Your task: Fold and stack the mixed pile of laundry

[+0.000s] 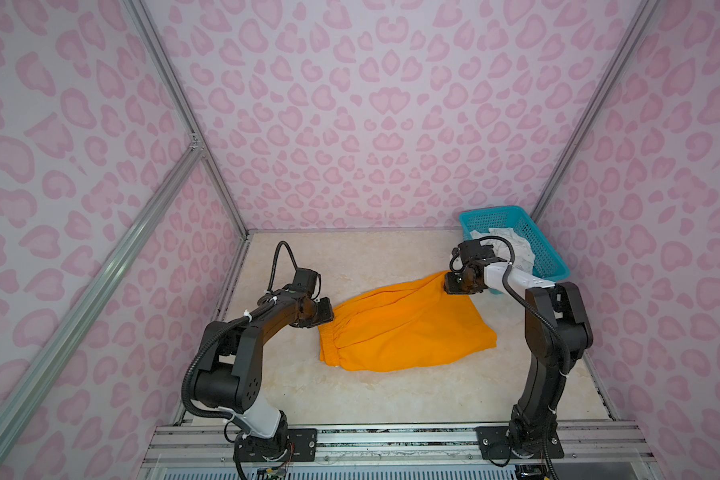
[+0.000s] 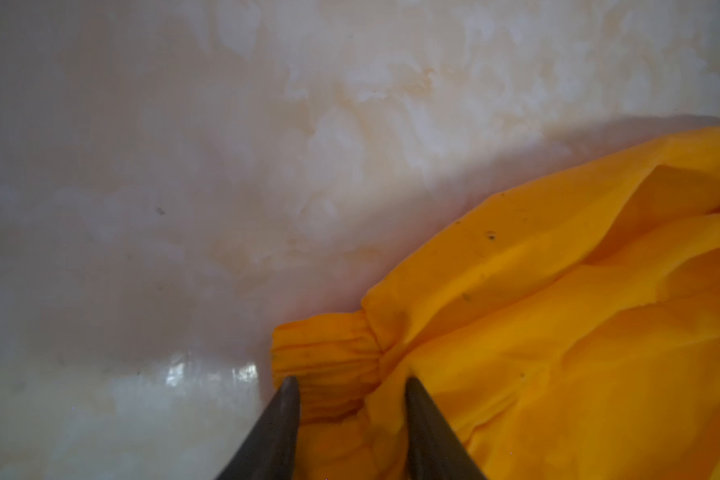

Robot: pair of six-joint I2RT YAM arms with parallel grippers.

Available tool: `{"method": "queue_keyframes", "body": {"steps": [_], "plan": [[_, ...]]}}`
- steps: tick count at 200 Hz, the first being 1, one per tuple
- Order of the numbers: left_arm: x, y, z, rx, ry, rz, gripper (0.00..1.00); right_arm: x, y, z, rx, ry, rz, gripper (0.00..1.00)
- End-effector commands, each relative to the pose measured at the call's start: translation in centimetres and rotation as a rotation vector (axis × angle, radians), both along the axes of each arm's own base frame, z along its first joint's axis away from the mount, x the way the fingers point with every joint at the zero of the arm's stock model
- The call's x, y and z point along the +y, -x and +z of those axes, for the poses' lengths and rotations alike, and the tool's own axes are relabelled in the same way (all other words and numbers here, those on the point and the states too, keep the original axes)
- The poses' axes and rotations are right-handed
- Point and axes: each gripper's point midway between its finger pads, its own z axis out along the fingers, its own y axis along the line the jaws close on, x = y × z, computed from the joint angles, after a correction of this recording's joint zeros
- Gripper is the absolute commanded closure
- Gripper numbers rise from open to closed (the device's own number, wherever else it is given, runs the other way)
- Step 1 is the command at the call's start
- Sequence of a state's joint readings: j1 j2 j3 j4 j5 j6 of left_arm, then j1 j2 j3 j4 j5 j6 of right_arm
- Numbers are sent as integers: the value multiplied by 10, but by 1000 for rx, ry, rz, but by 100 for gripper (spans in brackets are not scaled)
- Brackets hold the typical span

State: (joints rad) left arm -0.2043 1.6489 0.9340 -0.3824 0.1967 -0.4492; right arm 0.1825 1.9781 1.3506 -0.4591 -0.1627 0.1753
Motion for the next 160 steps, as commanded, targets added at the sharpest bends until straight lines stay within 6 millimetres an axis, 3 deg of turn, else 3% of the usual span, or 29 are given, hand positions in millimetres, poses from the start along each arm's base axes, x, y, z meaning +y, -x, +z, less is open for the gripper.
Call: {"method": "queue_keyframes", "body": {"steps": [1, 16, 53, 64, 79, 90, 96, 110, 137, 160], "plan": [[10, -16, -9, 2, -10, 84, 80, -16, 2, -14, 42, 53, -77, 51], [19, -20, -15, 14, -8, 136, 88, -25, 9, -19, 60, 77, -106, 51], [23, -27, -23, 23, 10, 154, 90, -36, 28, -24, 106, 103, -132, 52], [20, -29, -22, 18, 20, 141, 87, -35, 30, -19, 100, 102, -124, 51], [14, -33, -13, -15, 54, 117, 75, -28, 30, -4, 69, 104, -94, 51], [13, -35, -3, -47, 62, 115, 65, -17, 30, 12, 36, 110, -51, 50], [15, -36, 5, -66, 56, 119, 54, -11, 30, 21, 18, 118, -27, 50], [24, -37, 21, -97, 18, 140, 44, 5, 30, 39, -14, 131, 22, 49], [47, -25, 43, -85, -99, 187, 39, 53, 38, 58, -36, 78, 145, 48], [56, -1, 43, -43, -134, 204, 39, 99, 53, 63, -35, -4, 263, 48]]}}
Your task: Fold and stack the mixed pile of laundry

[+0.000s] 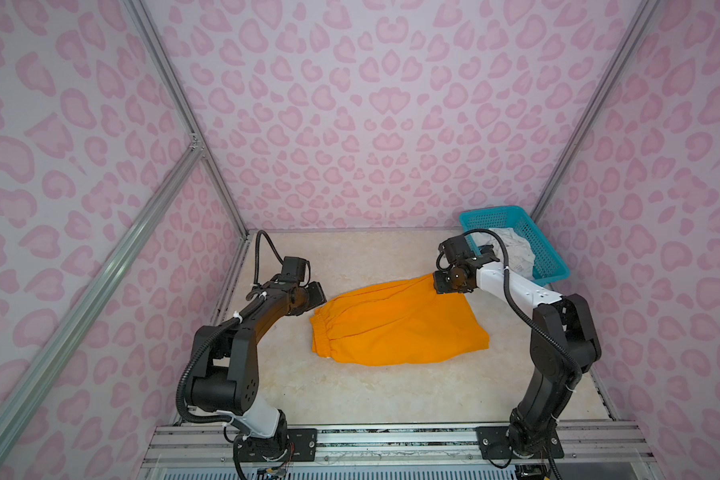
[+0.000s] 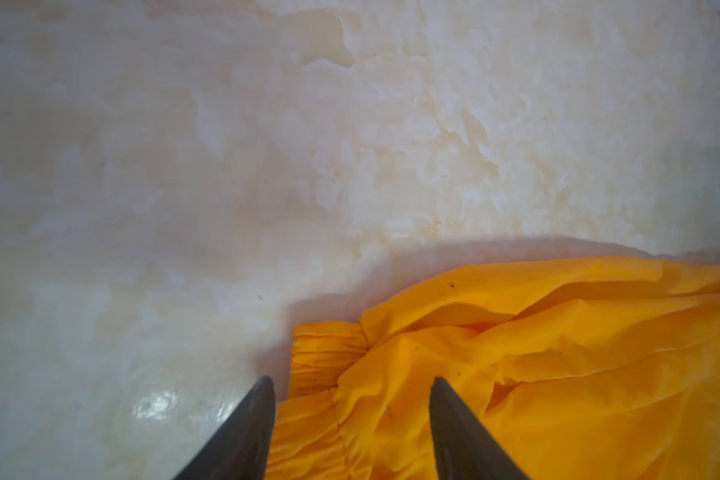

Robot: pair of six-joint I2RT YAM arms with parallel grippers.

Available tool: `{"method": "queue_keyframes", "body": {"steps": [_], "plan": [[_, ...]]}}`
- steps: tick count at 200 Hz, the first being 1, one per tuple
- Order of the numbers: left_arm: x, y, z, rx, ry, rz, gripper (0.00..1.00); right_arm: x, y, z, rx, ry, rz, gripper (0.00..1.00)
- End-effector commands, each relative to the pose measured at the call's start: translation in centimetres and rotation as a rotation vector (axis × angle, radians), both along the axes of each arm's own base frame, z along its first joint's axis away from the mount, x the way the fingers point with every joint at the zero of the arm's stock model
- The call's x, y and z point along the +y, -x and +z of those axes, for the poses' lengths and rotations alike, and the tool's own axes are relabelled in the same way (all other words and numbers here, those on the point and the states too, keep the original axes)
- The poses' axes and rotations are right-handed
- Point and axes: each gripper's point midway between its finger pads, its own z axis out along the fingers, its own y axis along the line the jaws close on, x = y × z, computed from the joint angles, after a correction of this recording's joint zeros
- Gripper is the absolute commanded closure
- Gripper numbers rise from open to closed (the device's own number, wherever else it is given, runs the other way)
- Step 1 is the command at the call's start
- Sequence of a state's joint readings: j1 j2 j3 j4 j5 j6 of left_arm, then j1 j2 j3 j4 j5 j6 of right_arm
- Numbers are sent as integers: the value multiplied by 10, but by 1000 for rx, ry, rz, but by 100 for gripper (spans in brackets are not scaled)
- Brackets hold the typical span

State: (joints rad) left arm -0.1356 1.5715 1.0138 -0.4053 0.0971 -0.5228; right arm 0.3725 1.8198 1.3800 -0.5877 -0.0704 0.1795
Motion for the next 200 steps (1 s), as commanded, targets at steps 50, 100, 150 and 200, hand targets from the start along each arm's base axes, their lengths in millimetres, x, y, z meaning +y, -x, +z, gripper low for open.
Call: {"method": "queue_keyframes", "body": {"steps": [50, 100, 150, 200], "plan": [[-3, 101, -32, 170, 96, 20, 38, 91, 51, -18, 125, -177, 241, 48], [-13, 136, -34, 211, 188, 23, 38, 99, 57, -29, 153, -176, 265, 48], [-35, 150, -46, 199, 363, 52, 31, 106, 56, -32, 159, -190, 272, 48], [-43, 147, -53, 178, 450, 107, 34, 109, 58, -37, 169, -185, 279, 49]]}}
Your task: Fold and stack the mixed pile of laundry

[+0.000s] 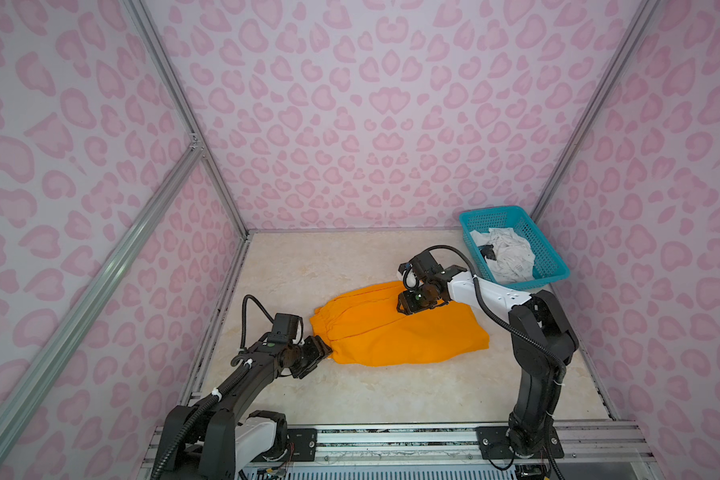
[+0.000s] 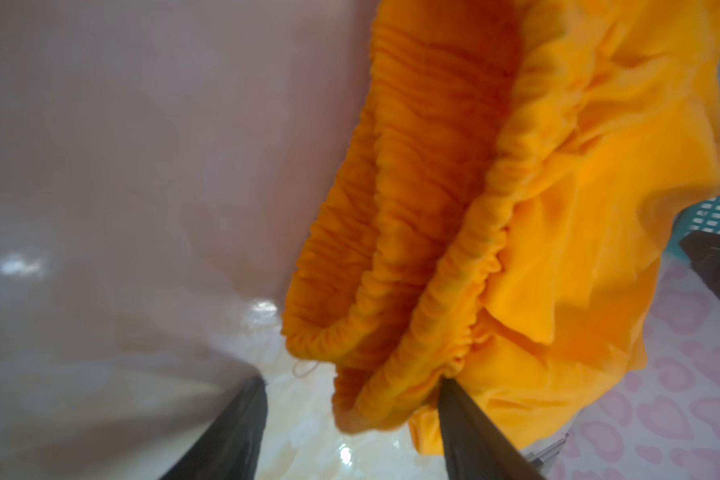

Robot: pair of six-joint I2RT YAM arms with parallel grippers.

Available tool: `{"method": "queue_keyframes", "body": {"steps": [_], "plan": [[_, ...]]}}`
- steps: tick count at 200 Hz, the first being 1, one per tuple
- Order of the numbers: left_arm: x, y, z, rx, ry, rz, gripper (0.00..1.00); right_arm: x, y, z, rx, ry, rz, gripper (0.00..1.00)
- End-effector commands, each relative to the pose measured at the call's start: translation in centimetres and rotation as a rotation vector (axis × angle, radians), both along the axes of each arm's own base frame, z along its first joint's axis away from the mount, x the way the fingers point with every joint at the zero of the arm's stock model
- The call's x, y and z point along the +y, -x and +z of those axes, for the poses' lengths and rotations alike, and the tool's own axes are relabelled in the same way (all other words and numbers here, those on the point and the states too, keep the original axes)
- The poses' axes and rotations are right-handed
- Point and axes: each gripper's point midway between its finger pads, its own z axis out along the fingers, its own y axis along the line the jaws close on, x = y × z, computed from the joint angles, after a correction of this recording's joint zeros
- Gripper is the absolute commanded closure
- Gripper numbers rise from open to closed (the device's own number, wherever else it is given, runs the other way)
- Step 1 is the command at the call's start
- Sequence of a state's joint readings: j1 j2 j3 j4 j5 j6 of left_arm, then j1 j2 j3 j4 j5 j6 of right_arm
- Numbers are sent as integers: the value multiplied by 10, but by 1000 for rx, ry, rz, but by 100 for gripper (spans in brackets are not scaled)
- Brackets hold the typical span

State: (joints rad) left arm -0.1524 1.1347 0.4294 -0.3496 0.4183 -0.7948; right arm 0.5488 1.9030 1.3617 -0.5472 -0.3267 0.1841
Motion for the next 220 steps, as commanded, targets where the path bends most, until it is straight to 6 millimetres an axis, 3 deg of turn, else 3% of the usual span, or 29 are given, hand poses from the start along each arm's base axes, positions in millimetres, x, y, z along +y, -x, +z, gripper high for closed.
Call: {"method": "queue_keyframes", "body": {"steps": [1, 30, 67, 100, 121, 157, 188, 220], "plan": [[-7, -12, 4, -32, 69, 50, 35, 2, 0, -4, 10, -1, -1, 49], [-14, -23, 3, -62, 132, 94, 38, 2, 1, -7, 13, 4, -3, 49], [-7, -29, -2, -75, 117, 156, 44, -5, 4, -17, 30, 39, -10, 49], [3, -35, -4, -93, 58, 188, 62, -9, 7, -22, 39, 58, -13, 50], [9, -41, -7, -107, 11, 183, 63, -10, 7, -22, 37, 62, -12, 50], [7, -50, -11, -121, 7, 156, 79, -15, 8, -25, 37, 81, -18, 50], [18, -55, -6, -139, -104, 103, 90, -22, 8, -25, 29, 105, -35, 50], [39, -60, 22, -196, -271, 59, 96, -28, 9, -20, 11, 110, -54, 51]]}}
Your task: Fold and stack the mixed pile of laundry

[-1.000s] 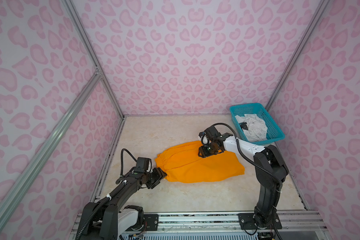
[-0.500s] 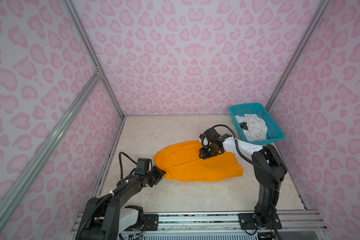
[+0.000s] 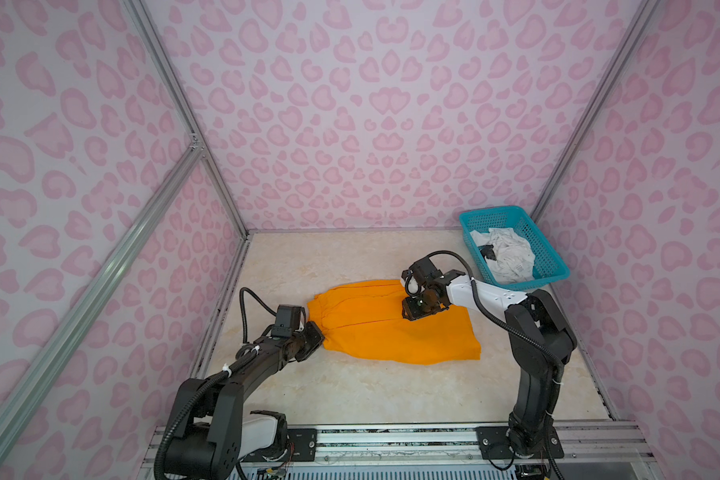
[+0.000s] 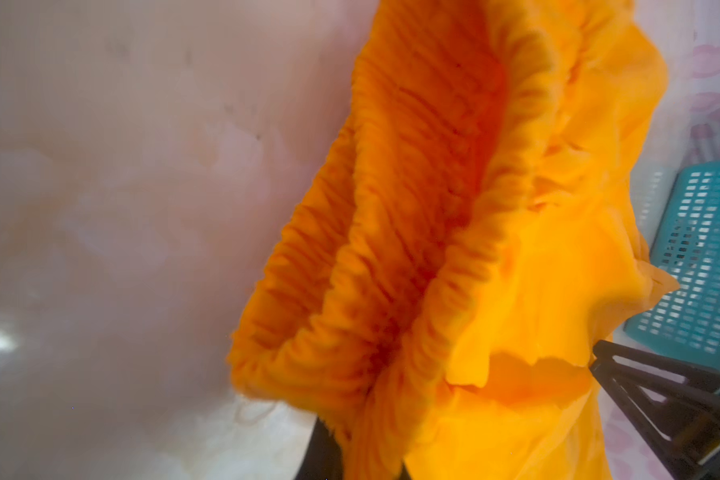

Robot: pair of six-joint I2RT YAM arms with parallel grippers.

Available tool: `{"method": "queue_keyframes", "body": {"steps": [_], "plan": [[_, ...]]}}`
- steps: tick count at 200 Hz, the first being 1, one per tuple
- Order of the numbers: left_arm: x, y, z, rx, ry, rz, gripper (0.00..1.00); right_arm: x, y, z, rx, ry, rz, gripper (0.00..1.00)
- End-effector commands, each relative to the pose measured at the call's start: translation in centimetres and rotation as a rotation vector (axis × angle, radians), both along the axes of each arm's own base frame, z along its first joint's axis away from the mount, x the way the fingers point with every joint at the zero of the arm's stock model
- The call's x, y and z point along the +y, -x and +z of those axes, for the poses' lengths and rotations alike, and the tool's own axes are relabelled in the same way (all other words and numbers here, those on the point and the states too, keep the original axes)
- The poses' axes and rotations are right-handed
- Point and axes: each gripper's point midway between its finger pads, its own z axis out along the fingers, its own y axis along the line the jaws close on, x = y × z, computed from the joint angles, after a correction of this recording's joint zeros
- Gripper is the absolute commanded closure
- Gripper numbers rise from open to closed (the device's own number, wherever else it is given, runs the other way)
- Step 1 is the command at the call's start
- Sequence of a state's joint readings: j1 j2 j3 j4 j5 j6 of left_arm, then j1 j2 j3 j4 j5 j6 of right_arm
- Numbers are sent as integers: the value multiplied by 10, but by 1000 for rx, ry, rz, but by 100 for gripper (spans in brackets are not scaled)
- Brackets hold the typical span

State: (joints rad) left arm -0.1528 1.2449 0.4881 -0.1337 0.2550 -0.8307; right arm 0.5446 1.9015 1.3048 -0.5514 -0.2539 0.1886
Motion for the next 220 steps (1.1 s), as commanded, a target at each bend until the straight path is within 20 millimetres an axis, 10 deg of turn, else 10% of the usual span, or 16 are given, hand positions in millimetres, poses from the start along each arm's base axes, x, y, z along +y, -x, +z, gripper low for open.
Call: {"method": "queue_keyframes", "body": {"steps": [1, 75, 166, 220], "plan": [[22, 2, 12, -17, -179, -37, 96, -7, 2, 2, -9, 20, -18, 51], [18, -11, 74, -139, -395, -199, 97, 78, 43, 43, 87, -341, 90, 65], [-15, -10, 151, -312, -458, -459, 97, 165, 31, -6, 198, -490, 27, 80], [-48, -1, 145, -291, -464, -654, 97, 184, 38, -17, 255, -546, 20, 81]]}}
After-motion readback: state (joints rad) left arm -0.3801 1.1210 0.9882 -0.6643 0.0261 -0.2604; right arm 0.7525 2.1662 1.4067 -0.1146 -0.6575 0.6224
